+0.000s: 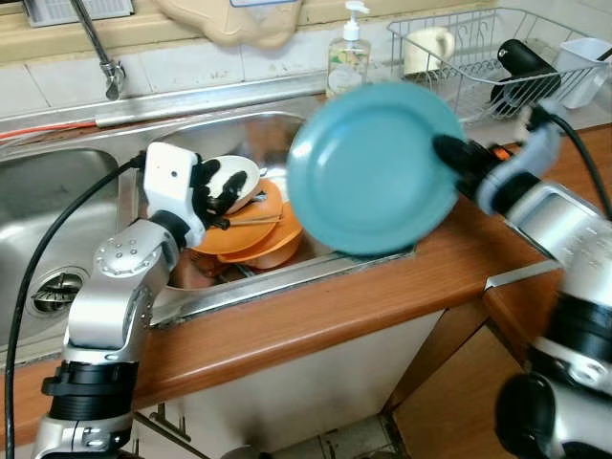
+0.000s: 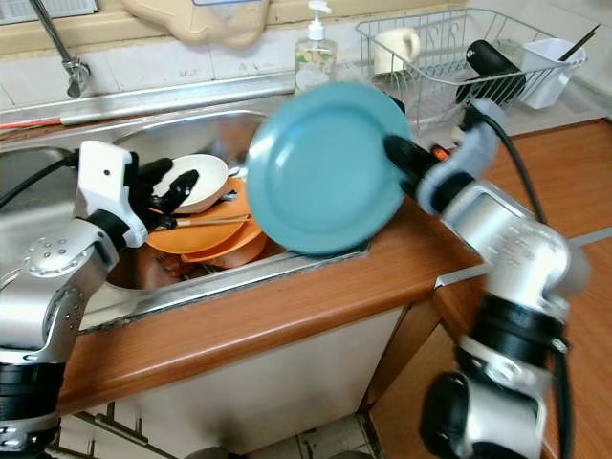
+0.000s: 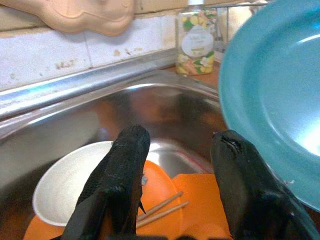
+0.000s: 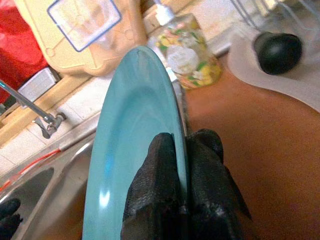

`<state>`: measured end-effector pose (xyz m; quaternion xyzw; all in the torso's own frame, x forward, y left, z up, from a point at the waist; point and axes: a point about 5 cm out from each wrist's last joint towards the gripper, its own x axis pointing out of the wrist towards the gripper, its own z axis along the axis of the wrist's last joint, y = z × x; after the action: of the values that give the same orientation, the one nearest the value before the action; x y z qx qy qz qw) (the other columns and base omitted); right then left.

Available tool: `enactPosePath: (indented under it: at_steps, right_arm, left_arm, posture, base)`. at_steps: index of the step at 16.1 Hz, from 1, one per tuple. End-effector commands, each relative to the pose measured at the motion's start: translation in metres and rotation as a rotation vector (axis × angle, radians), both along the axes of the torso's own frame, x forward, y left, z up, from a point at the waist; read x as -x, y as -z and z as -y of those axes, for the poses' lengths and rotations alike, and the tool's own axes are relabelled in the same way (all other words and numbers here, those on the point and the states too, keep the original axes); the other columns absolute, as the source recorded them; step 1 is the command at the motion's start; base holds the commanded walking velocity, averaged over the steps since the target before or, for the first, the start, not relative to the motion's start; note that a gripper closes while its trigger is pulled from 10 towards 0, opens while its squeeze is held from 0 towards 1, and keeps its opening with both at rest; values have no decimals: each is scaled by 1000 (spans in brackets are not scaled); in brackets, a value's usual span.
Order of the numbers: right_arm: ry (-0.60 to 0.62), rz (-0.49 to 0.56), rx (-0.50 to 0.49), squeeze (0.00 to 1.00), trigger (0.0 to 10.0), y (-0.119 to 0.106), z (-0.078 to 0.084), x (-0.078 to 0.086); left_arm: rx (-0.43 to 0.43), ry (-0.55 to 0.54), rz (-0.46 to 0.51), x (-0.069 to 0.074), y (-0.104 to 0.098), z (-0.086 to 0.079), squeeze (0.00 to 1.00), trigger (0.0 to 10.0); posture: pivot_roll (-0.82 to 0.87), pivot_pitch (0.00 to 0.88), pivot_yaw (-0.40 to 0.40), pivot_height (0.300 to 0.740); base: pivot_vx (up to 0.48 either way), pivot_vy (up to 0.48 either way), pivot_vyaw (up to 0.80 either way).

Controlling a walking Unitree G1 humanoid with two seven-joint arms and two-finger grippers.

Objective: Kitchen organization

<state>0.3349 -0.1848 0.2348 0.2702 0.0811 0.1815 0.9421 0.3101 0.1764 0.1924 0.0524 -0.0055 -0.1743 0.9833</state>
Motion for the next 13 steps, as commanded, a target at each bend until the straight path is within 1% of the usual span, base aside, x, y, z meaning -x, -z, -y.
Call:
enactPosePath:
  at_steps: [1,3,4,5,6,7,8,10,11,12,13]
  right_arm:
    - [-22,52,36,0,0,-10,-15,-7]
    - [-24,61,93,0,0,-9,-29,-16]
    - [-16,62,115,0,0,-7,-38,-24]
    - [-12,63,120,0,0,-7,-42,-28]
    - [8,56,117,0,0,-5,-49,-36]
    - [12,53,114,0,0,-4,-52,-40]
    - [27,30,90,0,0,1,-60,-47]
    - [-5,-40,-10,0,0,12,-78,-56]
    - [-37,-72,-46,0,0,17,-87,-59]
    - [-55,-88,-58,0,0,20,-91,-59]
    - [-79,-131,-49,0,0,29,-102,-59]
  left_arm:
    - [-34,-36,23,2,-5,-8,0,10000]
    - [-62,-41,21,2,-5,-9,0,10000]
    - [-78,-50,21,2,-6,-11,0,10000]
    - [-84,-53,22,2,-6,-11,0,10000]
    - [-93,-53,21,3,-6,-11,0,10000]
    - [-97,-51,20,3,-6,-12,0,10000]
    - [-114,-36,16,5,-5,-11,0,10000]
    - [-111,40,-22,11,1,-6,0,10000]
    - [-109,109,-51,16,5,0,0,10000]
    - [-101,152,-68,19,6,3,0,10000]
    - [-110,243,-99,27,10,9,0,10000]
  posture:
    - [-144,0,35,740]
    - [-138,0,30,740]
    - [-134,0,28,740]
    - [-134,0,28,740]
    - [-129,0,24,740]
    - [-128,0,23,740]
    - [-127,0,21,740]
    - [-123,0,20,740]
    - [-122,0,18,740]
    - [-122,0,18,740]
    - [-119,0,15,740]
  base:
    - [0,0,0]
    - [0,0,0]
    - [0,0,0]
    - [0,0,0]
    - [0,0,0]
    - [0,0,0]
    - [0,0,0]
    - [0,0,0]
    - [0,0,0]
    - [0,0,0]
    - [0,0,0]
